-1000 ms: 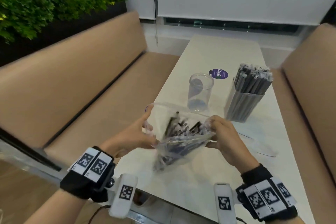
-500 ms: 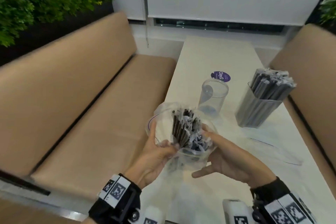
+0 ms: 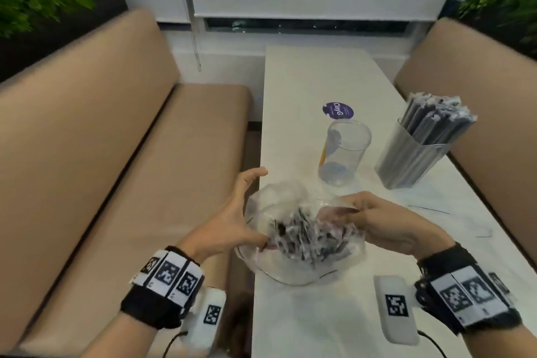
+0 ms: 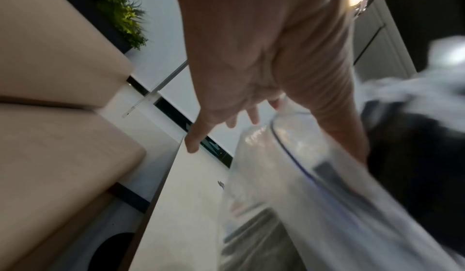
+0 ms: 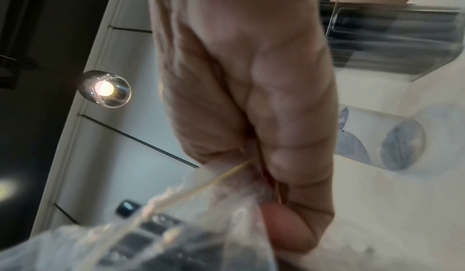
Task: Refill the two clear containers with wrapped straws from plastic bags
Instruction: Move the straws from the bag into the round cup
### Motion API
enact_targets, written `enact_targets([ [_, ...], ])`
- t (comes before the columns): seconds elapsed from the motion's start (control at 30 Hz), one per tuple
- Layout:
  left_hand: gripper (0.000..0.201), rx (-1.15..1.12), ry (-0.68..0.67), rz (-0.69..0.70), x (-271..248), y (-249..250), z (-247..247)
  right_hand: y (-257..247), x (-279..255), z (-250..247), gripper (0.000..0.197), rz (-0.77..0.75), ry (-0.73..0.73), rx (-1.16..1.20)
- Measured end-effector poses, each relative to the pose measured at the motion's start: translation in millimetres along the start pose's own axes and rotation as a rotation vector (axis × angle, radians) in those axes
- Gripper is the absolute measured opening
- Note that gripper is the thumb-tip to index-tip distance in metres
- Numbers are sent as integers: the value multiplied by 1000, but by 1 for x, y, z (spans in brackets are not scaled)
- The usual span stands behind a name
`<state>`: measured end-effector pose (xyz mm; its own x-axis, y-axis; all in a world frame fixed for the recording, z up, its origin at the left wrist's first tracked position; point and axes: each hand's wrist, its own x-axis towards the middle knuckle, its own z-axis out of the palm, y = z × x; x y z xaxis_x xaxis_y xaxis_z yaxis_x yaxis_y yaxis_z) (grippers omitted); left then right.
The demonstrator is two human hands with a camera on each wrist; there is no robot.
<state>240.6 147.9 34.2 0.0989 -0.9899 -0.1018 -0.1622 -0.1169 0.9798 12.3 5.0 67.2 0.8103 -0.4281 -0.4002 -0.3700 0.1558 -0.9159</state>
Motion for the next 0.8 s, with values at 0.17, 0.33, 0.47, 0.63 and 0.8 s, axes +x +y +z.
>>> enact_targets([
  [0.17, 84, 129, -125, -12, 20, -16, 27, -9, 17, -3, 26, -36, 199, 127],
  [0.33, 39, 69, 79, -37, 25, -28, 60, -10, -9, -17, 17, 2, 532, -235],
  [0.47, 36, -49, 167, -48, 34, -30, 81, -3, -45, -16, 34, 32, 518, -179],
  [0.63, 26, -112, 256, -60, 41, -18, 104, 21, -40, -28, 31, 34, 378, 95],
  [0.8, 123, 63, -188, -156, 47, -15, 79, 30, 1, -56, 32, 90, 372, 214],
])
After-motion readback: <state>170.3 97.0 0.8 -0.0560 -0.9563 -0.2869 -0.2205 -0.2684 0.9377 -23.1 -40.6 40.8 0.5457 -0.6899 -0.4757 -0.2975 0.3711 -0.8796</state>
